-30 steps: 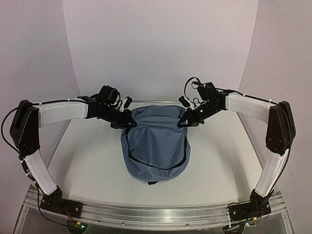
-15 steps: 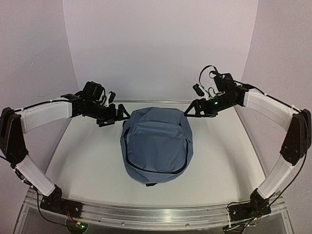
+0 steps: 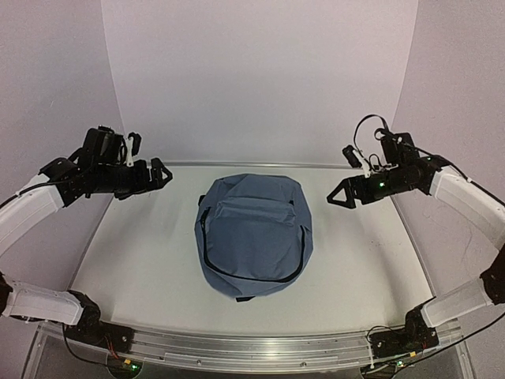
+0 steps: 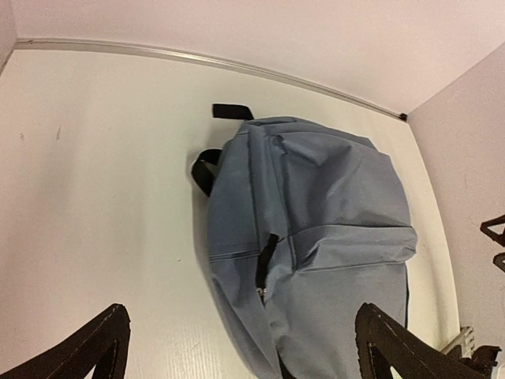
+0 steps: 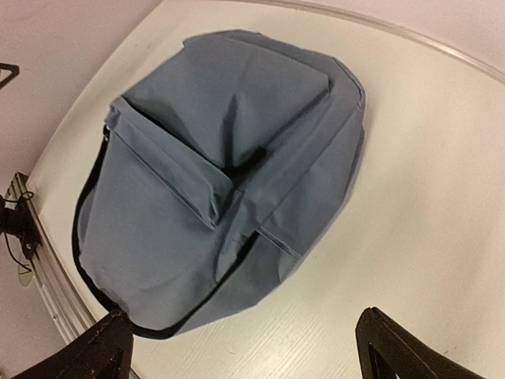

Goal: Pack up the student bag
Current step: Reset both arms

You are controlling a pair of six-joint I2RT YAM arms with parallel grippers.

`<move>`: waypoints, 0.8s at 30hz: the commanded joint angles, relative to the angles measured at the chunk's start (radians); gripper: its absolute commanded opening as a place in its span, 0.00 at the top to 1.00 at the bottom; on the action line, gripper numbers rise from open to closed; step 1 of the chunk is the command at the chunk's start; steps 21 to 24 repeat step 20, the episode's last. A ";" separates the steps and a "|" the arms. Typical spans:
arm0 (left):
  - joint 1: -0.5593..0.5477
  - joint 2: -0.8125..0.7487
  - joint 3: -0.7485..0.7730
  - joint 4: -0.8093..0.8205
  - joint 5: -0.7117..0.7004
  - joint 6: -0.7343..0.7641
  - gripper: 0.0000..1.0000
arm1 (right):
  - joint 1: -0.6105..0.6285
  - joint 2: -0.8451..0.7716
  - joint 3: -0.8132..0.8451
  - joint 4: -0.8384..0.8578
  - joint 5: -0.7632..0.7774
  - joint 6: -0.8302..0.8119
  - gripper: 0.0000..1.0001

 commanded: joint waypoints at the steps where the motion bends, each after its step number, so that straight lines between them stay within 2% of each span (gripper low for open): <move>1: 0.002 -0.015 -0.102 -0.072 -0.155 -0.057 0.00 | -0.058 0.016 -0.087 -0.003 0.066 -0.073 0.02; 7: 0.001 0.046 -0.274 0.035 -0.125 -0.161 0.00 | -0.103 0.081 -0.130 0.001 0.003 -0.071 0.02; 11: 0.000 0.035 -0.329 0.115 -0.080 -0.183 0.00 | -0.113 0.090 -0.149 0.006 0.005 -0.074 0.02; 24: 0.000 0.041 -0.304 0.097 -0.093 -0.160 0.00 | -0.127 0.086 -0.163 0.016 -0.014 -0.061 0.02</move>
